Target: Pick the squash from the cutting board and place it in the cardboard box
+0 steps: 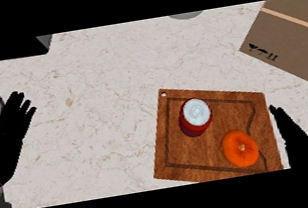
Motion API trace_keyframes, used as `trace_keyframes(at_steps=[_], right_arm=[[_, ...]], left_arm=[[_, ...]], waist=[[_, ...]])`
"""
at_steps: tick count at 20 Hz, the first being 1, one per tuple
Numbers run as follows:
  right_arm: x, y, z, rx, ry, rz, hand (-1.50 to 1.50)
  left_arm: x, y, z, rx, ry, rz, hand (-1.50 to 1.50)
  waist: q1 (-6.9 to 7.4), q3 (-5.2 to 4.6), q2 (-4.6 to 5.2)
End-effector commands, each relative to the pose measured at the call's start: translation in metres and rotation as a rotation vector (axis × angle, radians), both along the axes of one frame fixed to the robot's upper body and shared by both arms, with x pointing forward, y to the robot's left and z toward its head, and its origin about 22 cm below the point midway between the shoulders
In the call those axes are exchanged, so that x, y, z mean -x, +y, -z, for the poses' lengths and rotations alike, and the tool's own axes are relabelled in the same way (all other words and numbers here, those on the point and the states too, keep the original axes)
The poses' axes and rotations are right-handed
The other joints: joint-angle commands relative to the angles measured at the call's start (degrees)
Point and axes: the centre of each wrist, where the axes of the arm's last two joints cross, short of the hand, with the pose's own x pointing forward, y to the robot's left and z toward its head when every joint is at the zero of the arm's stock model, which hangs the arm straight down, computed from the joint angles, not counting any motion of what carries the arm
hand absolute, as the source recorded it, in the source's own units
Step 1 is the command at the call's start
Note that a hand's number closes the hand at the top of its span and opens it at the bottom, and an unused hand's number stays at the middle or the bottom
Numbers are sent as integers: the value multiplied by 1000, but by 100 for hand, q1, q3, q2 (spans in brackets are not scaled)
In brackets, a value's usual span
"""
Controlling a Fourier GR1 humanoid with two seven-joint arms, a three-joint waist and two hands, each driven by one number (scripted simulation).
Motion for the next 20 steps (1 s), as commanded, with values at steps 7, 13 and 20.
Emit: trace_keyframes(at_steps=[7,13,20], right_arm=[[-9,22,-12,94,102,92,-150],[-24,29,-8,154,149,72,-150],[-39,39,8,152,182,77,-150]], left_arm=[[5,-4,-7,-5,2,-6,0],[-1,-6,2,4,-16,-14,0],[-1,9,-9,-14,4,-10,0]], waist=[[-60,12,-20],[-63,5,-1],[-30,12,-5]])
